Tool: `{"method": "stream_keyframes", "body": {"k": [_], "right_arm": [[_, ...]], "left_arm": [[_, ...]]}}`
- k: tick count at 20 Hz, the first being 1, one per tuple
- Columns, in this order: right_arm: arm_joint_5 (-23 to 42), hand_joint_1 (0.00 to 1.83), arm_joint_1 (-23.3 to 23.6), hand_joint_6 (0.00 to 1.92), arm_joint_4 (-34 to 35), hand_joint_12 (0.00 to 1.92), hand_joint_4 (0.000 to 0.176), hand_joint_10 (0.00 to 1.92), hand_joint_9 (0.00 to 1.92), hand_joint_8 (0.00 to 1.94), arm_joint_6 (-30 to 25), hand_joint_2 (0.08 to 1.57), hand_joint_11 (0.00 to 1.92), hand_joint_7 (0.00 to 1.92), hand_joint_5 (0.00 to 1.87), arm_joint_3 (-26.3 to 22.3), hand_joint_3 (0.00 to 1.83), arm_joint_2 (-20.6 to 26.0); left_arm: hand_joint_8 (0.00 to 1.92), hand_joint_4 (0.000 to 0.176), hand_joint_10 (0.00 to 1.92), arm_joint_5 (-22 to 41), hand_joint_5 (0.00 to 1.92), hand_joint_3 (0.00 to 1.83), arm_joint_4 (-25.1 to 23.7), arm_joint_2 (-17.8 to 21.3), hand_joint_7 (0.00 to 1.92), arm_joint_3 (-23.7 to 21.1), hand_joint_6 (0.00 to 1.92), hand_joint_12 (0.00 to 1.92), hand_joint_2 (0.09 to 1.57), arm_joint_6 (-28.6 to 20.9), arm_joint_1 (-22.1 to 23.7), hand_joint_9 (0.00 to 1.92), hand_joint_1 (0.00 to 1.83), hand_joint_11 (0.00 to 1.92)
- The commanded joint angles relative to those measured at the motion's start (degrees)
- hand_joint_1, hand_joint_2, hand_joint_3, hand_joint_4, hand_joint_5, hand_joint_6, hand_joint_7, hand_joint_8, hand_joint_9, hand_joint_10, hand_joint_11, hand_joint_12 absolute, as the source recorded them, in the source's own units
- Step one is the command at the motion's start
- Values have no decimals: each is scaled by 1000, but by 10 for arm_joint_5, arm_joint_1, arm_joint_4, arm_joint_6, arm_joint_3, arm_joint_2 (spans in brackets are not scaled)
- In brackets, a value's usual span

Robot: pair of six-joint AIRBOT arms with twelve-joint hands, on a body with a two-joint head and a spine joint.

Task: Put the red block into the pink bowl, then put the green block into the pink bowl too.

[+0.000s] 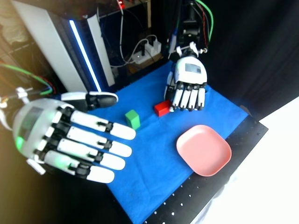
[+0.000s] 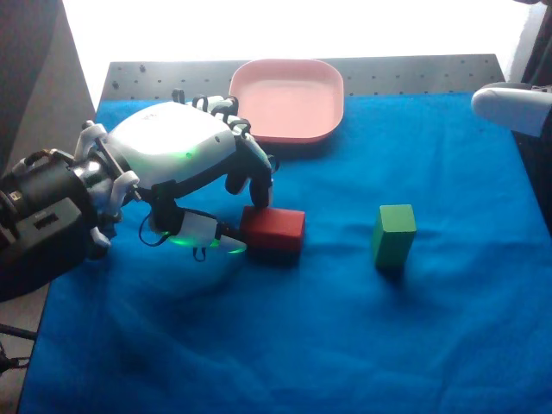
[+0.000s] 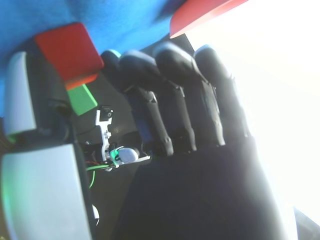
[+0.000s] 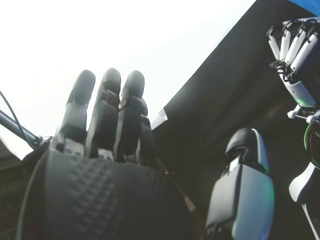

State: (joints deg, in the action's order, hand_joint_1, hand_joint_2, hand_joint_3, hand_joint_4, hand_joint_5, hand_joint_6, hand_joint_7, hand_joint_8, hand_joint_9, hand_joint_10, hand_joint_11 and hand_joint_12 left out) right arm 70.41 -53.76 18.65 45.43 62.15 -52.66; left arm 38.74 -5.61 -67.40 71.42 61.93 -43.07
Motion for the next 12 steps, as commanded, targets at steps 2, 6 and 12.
{"method": "stream_keyframes", "body": {"k": [2,6,12], "right_arm": [[71,444,4,2,0,621,15,3,439,3,-5,834,1,602,253,2,1,1],[71,437,4,3,0,628,3,0,408,2,-7,813,19,591,251,2,0,1],[71,433,4,4,0,623,1,15,459,8,-8,827,21,621,262,2,0,1]], "left_arm": [[1429,0,1779,58,1153,0,1,-2,859,1,712,1921,1035,2,8,604,1183,283],[1331,0,1680,61,1248,0,3,-1,914,3,323,1921,1086,1,8,573,1267,247],[1344,0,1694,66,1261,0,5,6,927,1,505,1921,1000,1,8,689,1201,480]]}}
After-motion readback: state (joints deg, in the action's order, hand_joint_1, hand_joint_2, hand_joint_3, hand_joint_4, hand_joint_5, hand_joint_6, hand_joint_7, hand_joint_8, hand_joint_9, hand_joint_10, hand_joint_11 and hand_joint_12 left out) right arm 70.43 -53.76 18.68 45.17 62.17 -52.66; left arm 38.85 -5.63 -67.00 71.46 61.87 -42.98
